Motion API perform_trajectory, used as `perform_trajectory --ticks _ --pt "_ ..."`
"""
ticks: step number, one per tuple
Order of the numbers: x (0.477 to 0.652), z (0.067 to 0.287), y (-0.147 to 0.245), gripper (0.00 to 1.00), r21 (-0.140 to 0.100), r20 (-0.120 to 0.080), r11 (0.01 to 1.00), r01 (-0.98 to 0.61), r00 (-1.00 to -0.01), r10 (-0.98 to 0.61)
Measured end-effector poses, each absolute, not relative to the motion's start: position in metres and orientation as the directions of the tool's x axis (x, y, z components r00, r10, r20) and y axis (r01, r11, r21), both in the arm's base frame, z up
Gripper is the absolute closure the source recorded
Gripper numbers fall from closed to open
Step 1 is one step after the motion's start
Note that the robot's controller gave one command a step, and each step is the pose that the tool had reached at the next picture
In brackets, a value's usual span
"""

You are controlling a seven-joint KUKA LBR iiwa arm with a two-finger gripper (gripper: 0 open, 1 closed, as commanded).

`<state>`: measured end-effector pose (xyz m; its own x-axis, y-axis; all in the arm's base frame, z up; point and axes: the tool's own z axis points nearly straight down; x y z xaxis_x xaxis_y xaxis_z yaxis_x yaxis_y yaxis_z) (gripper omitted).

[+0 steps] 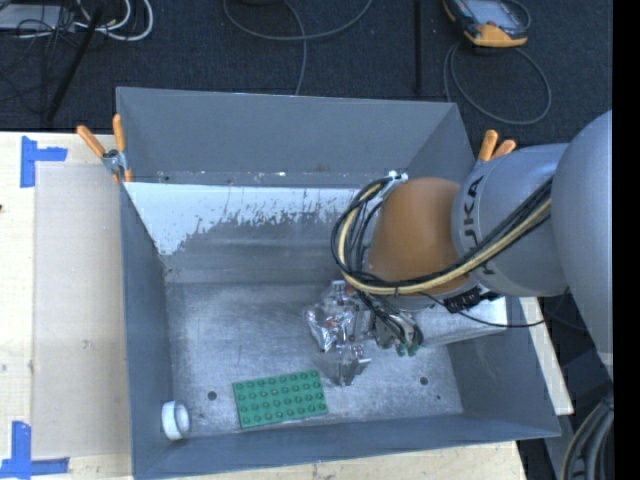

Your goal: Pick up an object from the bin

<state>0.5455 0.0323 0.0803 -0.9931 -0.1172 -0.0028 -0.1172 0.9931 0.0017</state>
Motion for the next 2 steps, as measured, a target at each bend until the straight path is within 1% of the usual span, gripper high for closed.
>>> perform_trajectory --ticks 1,2 --pt "0.548 0.087 0.033 1.00 0.001 -0.011 0.993 -0.121 -0.993 -0.121" --pt "0.547 0.260 0.019 1.00 0.000 -0.009 1.000 -0.021 -1.000 -0.021"
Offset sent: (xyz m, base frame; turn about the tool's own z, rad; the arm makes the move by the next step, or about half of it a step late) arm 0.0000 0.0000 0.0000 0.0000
